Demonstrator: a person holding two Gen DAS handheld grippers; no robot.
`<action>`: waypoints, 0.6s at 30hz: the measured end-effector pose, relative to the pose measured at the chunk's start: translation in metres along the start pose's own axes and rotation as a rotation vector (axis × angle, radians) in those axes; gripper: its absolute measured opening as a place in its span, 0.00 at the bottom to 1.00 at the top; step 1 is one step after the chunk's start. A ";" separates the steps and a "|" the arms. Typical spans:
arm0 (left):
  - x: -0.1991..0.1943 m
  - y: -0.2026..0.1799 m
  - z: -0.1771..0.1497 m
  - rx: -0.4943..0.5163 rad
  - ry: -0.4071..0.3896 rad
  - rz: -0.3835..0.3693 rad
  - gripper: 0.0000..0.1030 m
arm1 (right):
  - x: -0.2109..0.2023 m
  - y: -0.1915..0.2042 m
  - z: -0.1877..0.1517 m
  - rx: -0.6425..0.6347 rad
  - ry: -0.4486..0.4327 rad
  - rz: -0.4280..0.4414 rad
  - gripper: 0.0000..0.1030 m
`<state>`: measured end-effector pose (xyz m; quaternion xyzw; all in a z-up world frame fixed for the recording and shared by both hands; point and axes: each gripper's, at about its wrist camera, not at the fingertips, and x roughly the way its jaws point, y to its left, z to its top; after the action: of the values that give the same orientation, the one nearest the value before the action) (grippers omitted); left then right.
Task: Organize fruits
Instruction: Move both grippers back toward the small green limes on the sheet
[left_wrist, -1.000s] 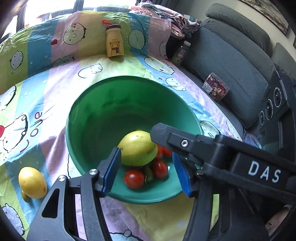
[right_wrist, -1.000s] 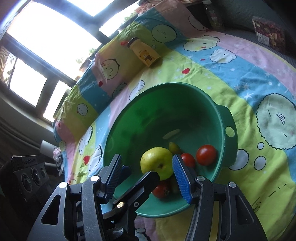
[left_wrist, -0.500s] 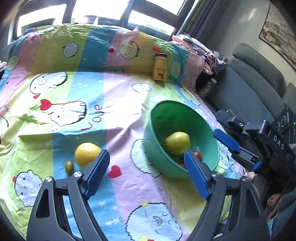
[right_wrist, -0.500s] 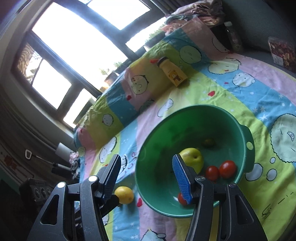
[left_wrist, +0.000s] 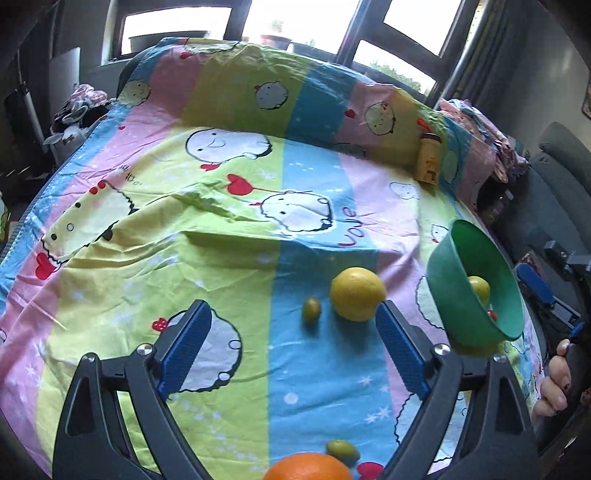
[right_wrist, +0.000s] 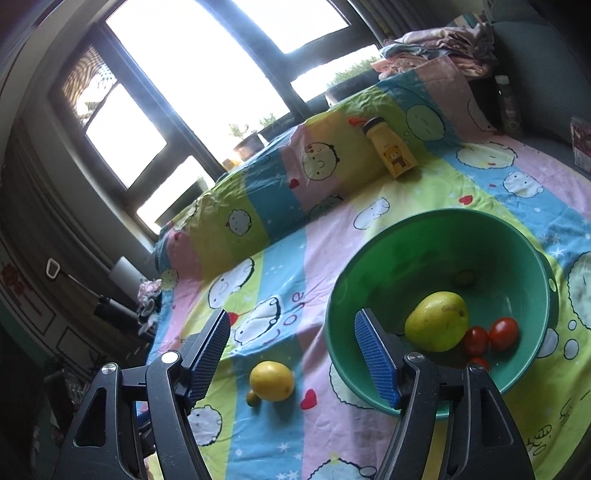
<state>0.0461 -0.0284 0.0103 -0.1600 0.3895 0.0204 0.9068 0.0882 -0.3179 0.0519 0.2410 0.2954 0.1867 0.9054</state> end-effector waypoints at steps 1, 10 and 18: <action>0.002 0.007 0.000 -0.022 0.011 -0.010 0.88 | 0.002 0.005 -0.003 -0.022 0.002 -0.002 0.69; 0.004 0.035 0.001 -0.103 0.027 -0.005 0.88 | 0.024 0.035 -0.020 -0.083 0.086 0.031 0.70; 0.007 0.049 0.001 -0.142 0.043 -0.001 0.88 | 0.053 0.041 -0.036 -0.016 0.219 0.092 0.70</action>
<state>0.0442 0.0175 -0.0074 -0.2244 0.4063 0.0442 0.8846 0.0978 -0.2475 0.0253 0.2254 0.3797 0.2555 0.8601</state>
